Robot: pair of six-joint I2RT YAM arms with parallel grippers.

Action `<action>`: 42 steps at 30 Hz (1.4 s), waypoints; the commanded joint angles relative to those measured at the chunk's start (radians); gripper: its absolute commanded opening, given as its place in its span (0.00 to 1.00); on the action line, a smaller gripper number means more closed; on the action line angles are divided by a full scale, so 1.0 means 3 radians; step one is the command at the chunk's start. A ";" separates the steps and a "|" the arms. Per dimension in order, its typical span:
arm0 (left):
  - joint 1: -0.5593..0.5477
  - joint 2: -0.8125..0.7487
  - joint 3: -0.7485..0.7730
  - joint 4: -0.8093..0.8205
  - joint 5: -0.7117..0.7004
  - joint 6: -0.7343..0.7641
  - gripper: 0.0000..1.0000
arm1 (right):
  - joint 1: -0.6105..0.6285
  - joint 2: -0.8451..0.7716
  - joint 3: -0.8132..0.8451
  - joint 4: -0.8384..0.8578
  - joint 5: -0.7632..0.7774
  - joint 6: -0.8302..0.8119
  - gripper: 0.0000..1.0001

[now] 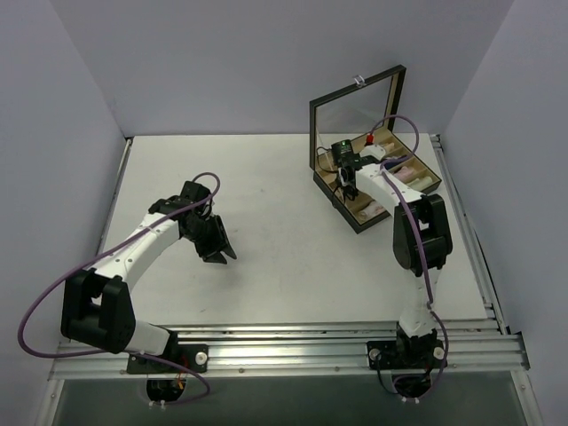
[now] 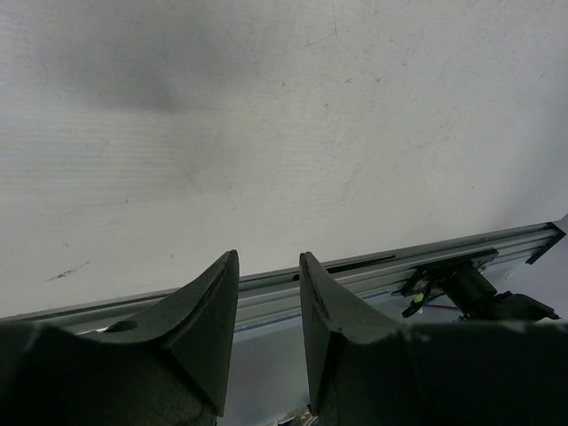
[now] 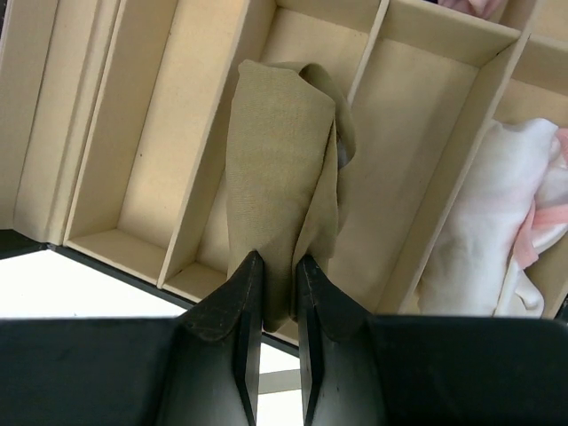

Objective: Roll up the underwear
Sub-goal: Place the rolled underwear into the container

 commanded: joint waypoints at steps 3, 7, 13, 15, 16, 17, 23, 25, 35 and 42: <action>0.0026 -0.0124 0.0022 -0.0040 -0.0045 0.0057 0.41 | -0.0070 -0.0224 -0.0034 -0.0142 0.0254 0.0046 0.00; 0.0026 -0.0088 0.0001 0.0000 -0.0015 0.0042 0.41 | -0.0101 -0.0321 0.0052 -0.0193 0.0274 -0.0046 0.00; 0.0021 -0.0067 -0.0024 0.0052 0.0016 0.0026 0.41 | -0.0142 -0.0480 -0.0034 -0.0280 0.0315 0.0066 0.00; 0.0021 -0.0073 -0.0024 0.0077 0.0031 0.0016 0.41 | -0.0142 -0.0516 -0.0085 -0.0290 0.0336 0.0077 0.00; 0.0020 -0.0073 -0.0029 0.0082 0.0026 0.0011 0.41 | -0.0142 -0.0521 -0.0091 -0.0315 0.0336 0.0082 0.00; 0.0020 -0.0067 -0.0040 0.0108 0.0041 0.0001 0.41 | -0.0137 -0.0511 -0.0091 -0.0341 0.0336 0.0092 0.00; 0.0020 -0.0062 -0.0075 0.0103 0.0052 -0.0004 0.41 | -0.0142 -0.0409 -0.0213 -0.0311 0.0290 0.0164 0.00; 0.0020 -0.0072 -0.0075 0.0087 0.0037 0.0001 0.41 | -0.0142 -0.0352 -0.0259 -0.0285 0.0259 0.0209 0.00; 0.0020 -0.0052 -0.0070 -0.0005 -0.0020 0.0016 0.40 | -0.0137 0.0006 -0.0280 -0.0147 0.0142 0.0281 0.00; 0.0020 -0.0006 0.0001 -0.0040 -0.0081 0.0011 0.40 | -0.0137 0.0246 -0.0290 -0.0091 0.0065 0.0317 0.00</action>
